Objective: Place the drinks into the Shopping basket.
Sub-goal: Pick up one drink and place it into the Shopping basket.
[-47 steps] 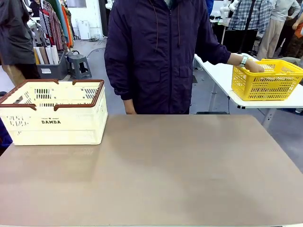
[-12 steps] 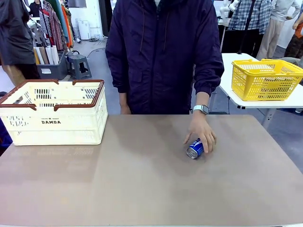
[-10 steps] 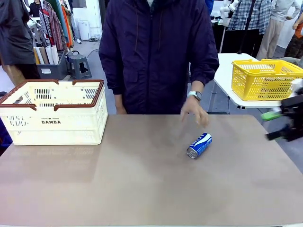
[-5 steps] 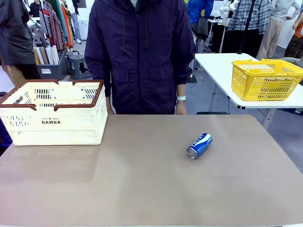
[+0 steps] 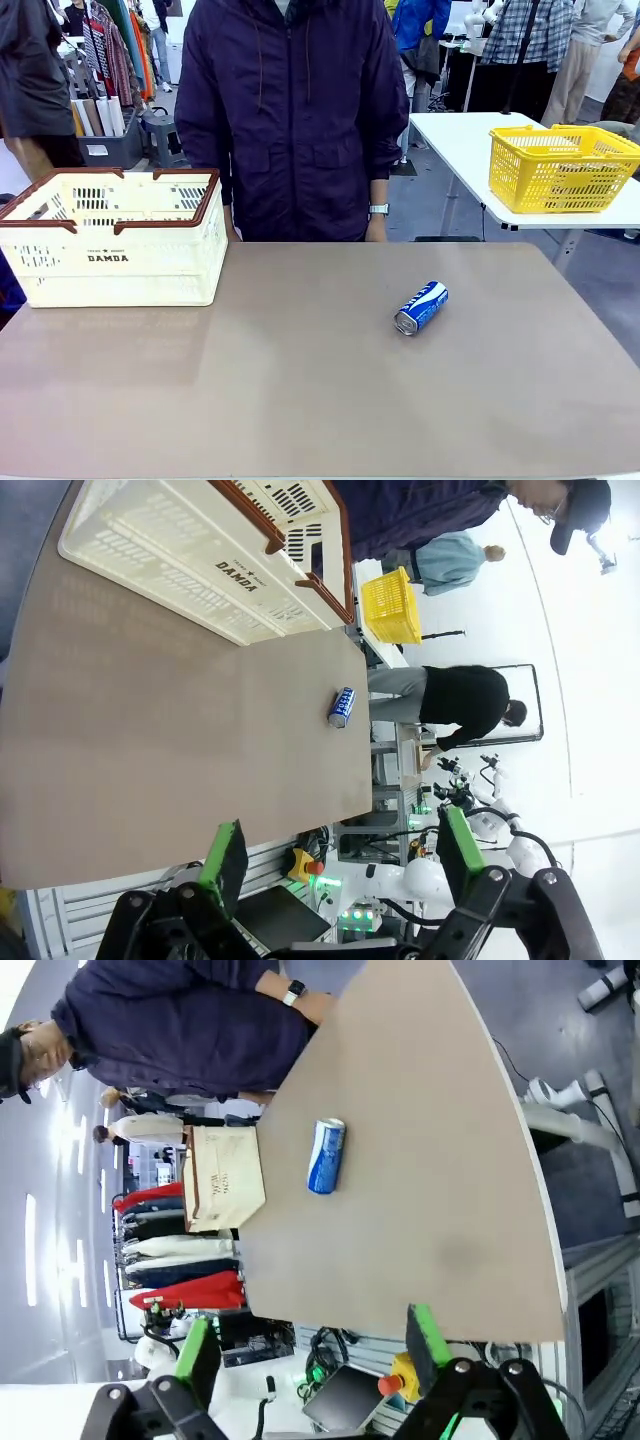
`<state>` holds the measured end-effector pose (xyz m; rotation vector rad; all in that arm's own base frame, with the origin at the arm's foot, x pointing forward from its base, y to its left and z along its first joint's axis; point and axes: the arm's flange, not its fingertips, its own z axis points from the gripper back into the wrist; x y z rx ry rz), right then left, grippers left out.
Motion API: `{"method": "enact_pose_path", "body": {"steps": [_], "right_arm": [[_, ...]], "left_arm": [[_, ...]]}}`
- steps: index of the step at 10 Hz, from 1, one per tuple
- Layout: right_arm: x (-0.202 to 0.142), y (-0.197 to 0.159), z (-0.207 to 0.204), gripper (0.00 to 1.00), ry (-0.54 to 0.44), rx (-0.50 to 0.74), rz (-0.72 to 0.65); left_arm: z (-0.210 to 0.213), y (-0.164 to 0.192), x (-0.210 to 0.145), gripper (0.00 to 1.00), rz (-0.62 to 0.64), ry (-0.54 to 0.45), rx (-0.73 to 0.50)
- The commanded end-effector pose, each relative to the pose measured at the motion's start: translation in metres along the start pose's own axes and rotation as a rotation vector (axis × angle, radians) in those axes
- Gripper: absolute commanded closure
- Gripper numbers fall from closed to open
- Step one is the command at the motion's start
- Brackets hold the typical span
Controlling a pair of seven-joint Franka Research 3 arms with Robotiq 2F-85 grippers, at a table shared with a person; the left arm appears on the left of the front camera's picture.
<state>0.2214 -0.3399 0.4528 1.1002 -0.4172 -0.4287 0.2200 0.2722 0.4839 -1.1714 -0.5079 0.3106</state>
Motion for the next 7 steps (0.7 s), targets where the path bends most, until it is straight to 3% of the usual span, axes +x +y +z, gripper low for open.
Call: {"method": "enact_pose_path", "body": {"steps": [1, 2, 5, 7], "right_arm": [[0.008, 0.032, -0.044, 0.00, 0.019, -0.064, 0.098], [0.009, 0.051, -0.070, 0.00, 0.039, -0.107, 0.148], [0.004, 0.123, -0.199, 0.00, 0.287, -0.197, 0.343], [-0.021, 0.152, -0.290, 0.00, 0.422, -0.371, 0.498]], "left_arm": [[0.002, -0.002, 0.000, 0.00, -0.013, -0.004, -0.020], [0.002, -0.002, 0.000, 0.00, -0.013, -0.004, -0.020], [0.002, -0.002, 0.000, 0.00, -0.013, -0.004, -0.020], [0.002, -0.002, 0.000, 0.00, -0.013, -0.004, -0.020]]}}
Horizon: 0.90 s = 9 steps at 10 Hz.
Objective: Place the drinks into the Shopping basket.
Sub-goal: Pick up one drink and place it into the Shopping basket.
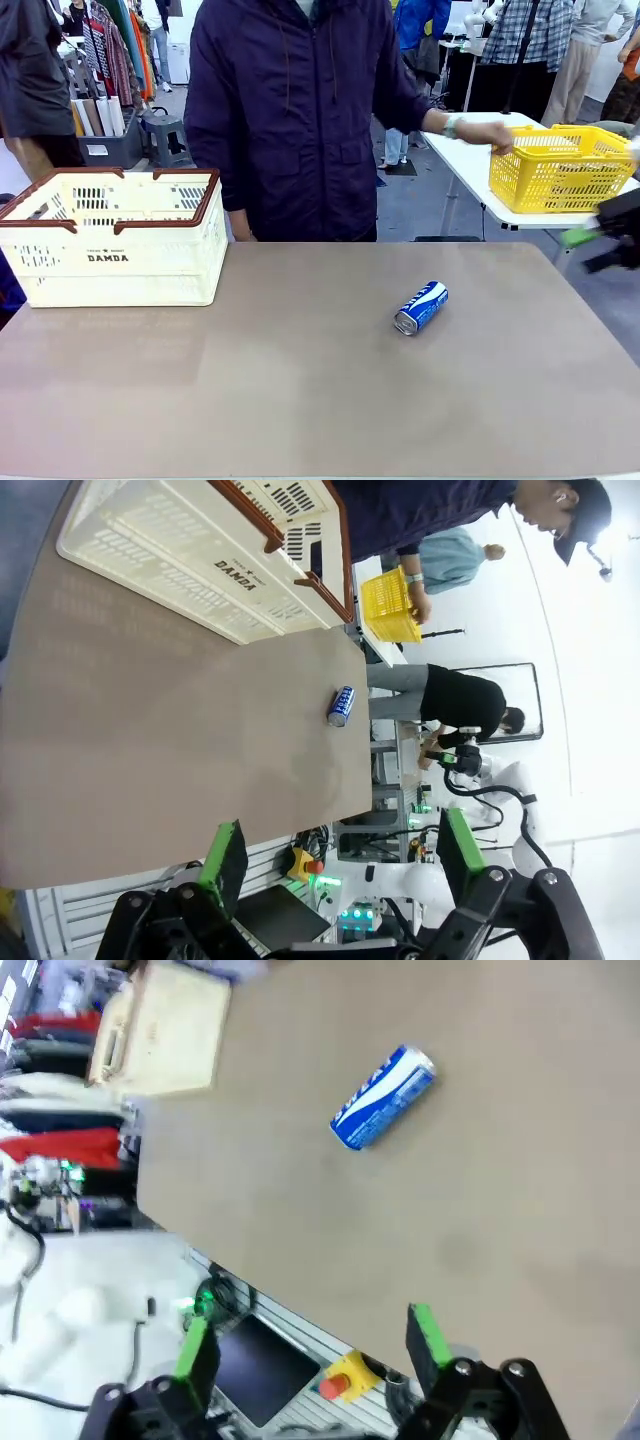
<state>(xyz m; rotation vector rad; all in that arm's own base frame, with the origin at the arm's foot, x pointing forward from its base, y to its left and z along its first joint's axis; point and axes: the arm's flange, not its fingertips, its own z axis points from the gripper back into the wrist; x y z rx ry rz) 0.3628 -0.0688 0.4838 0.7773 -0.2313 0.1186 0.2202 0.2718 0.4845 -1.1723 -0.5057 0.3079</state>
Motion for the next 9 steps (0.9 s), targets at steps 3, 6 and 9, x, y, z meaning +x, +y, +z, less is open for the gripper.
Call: {"method": "enact_pose_path", "body": {"steps": [3, 6, 9], "right_arm": [[-0.015, 0.058, -0.100, 0.00, -0.002, -0.332, 0.316], [0.005, 0.061, -0.096, 0.00, 0.064, -0.275, 0.272], [0.015, 0.055, -0.111, 0.00, 0.069, -0.309, 0.219]], "left_arm": [[0.002, -0.001, 0.000, 0.00, -0.013, -0.007, -0.019], [0.002, -0.001, 0.000, 0.00, -0.013, -0.007, -0.019], [0.002, -0.001, 0.000, 0.00, -0.013, -0.007, -0.019]]}}
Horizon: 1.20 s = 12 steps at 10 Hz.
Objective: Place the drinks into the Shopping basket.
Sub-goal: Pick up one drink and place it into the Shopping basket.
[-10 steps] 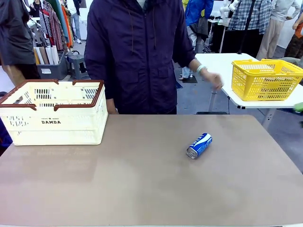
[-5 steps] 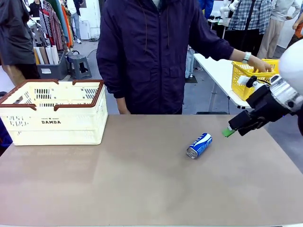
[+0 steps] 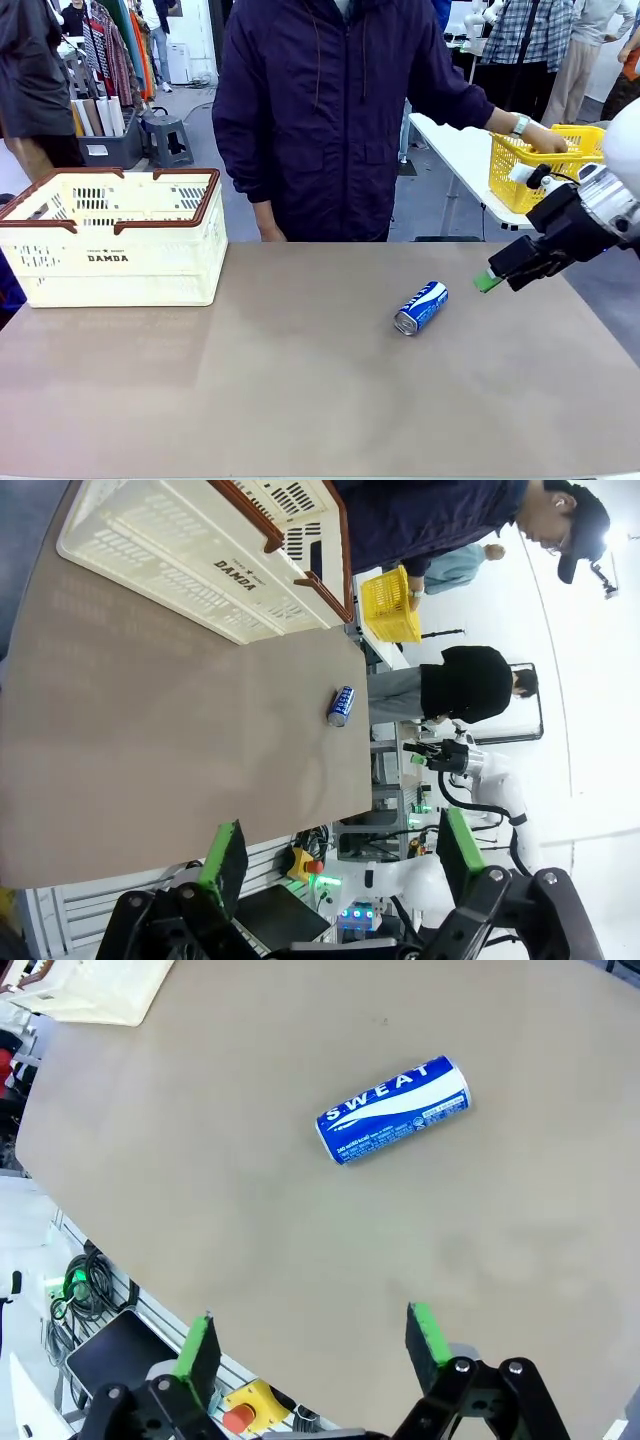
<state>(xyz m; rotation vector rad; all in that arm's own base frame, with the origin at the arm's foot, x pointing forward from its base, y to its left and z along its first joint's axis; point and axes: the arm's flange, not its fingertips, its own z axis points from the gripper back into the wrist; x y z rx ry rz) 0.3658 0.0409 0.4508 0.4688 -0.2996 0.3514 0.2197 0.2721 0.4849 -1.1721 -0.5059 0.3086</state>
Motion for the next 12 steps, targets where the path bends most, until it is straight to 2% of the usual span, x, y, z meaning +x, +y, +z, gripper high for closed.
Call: {"method": "enact_pose_path", "body": {"steps": [1, 2, 4, 5, 6, 7, 9, 11, 12], "right_arm": [[0.037, -0.007, -0.025, 0.00, 0.074, -0.078, -0.152], [0.053, -0.007, -0.044, 0.00, 0.138, -0.147, -0.230], [0.071, -0.031, -0.068, 0.00, 0.077, -0.294, -0.341], [0.069, -0.041, -0.065, 0.00, 0.044, -0.267, -0.316], [0.050, -0.051, -0.032, 0.00, -0.042, -0.241, -0.316], [0.018, -0.065, 0.020, 0.00, -0.117, -0.176, -0.311], [-0.044, -0.093, 0.093, 0.00, -0.189, -0.109, -0.361], [-0.106, -0.131, 0.130, 0.00, -0.273, 0.000, -0.451], [-0.124, -0.143, 0.131, 0.00, -0.321, 0.015, -0.488]], "left_arm": [[0.002, -0.001, 0.000, 0.00, -0.013, -0.007, -0.019], [0.002, -0.001, 0.000, 0.00, -0.013, -0.007, -0.019], [0.002, -0.001, 0.000, 0.00, -0.013, -0.007, -0.019], [0.002, -0.001, 0.000, 0.00, -0.013, -0.007, -0.019], [0.002, -0.001, 0.000, 0.00, -0.013, -0.007, -0.019], [0.002, -0.001, 0.000, 0.00, -0.013, -0.007, -0.019], [0.002, -0.001, 0.000, 0.00, -0.013, -0.007, -0.019], [0.002, -0.001, 0.000, 0.00, -0.013, -0.007, -0.019], [0.002, -0.001, 0.000, 0.00, -0.013, -0.007, -0.019]]}}
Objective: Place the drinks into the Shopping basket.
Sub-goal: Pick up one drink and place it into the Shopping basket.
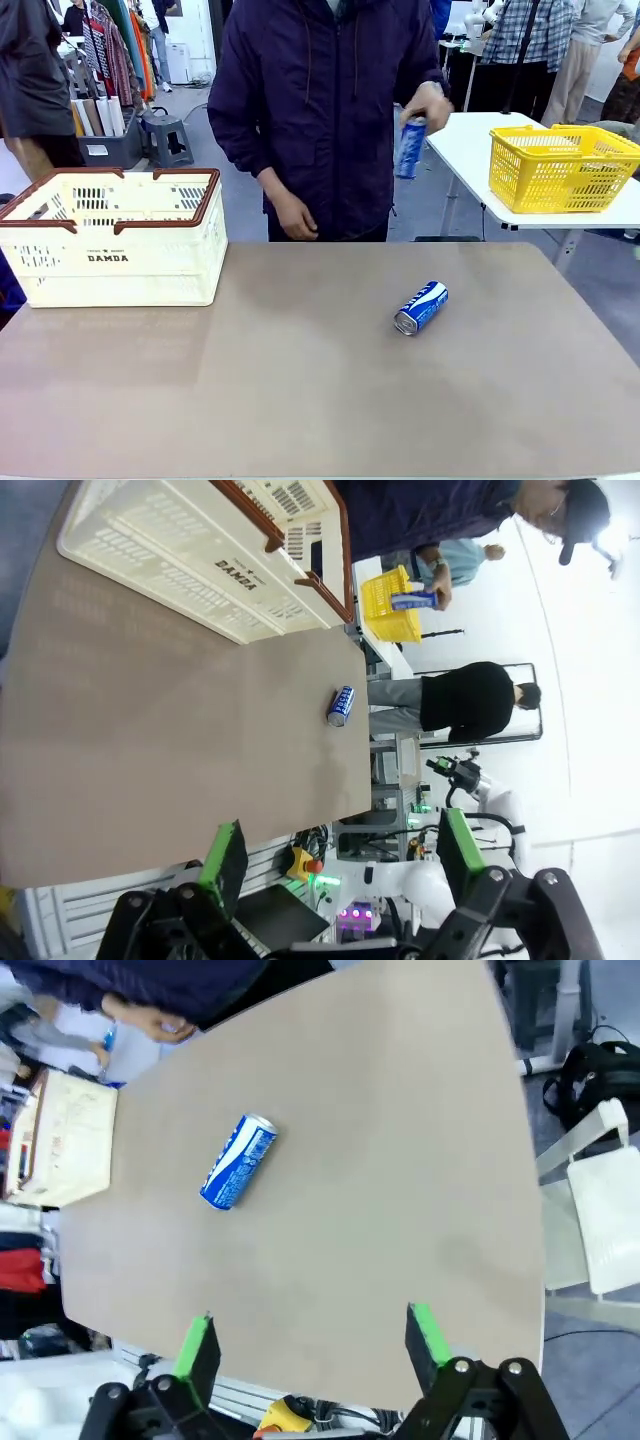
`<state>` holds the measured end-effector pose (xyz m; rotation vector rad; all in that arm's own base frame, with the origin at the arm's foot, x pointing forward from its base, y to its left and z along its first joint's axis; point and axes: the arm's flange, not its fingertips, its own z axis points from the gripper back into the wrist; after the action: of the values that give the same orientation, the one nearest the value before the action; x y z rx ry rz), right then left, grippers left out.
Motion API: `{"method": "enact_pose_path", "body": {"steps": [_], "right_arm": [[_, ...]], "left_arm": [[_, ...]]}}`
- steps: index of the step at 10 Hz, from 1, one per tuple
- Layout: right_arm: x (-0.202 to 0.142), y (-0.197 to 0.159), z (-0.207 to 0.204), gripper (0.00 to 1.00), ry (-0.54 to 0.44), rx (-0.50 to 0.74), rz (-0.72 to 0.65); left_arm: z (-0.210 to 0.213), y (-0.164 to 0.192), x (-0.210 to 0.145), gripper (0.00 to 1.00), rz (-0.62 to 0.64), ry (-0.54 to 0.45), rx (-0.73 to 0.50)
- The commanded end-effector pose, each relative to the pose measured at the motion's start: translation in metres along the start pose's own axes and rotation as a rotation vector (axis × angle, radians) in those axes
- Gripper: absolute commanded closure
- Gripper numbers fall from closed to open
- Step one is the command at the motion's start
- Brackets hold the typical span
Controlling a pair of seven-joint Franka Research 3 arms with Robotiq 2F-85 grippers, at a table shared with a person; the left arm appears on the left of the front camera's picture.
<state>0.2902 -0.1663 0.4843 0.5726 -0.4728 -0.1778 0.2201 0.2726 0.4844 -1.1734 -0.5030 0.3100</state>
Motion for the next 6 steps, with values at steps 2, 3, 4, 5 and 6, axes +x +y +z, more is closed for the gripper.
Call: {"method": "enact_pose_path", "body": {"steps": [2, 3, 4, 5, 6], "right_arm": [[-0.016, -0.024, -0.017, 0.00, -0.029, 0.019, 0.010], [-0.010, -0.012, -0.030, 0.00, -0.041, -0.006, 0.054], [0.009, 0.025, -0.060, 0.00, 0.005, -0.077, 0.170], [0.024, 0.056, -0.088, 0.00, 0.041, -0.123, 0.261], [0.041, 0.090, -0.130, 0.00, 0.092, -0.158, 0.330]], "left_arm": [[0.002, -0.002, 0.000, 0.00, -0.016, -0.008, -0.019], [0.002, -0.002, 0.000, 0.00, -0.016, -0.008, -0.019], [0.002, -0.002, 0.000, 0.00, -0.016, -0.008, -0.019], [0.002, -0.002, 0.000, 0.00, -0.016, -0.008, -0.019], [0.002, -0.002, 0.000, 0.00, -0.016, -0.008, -0.019]]}}
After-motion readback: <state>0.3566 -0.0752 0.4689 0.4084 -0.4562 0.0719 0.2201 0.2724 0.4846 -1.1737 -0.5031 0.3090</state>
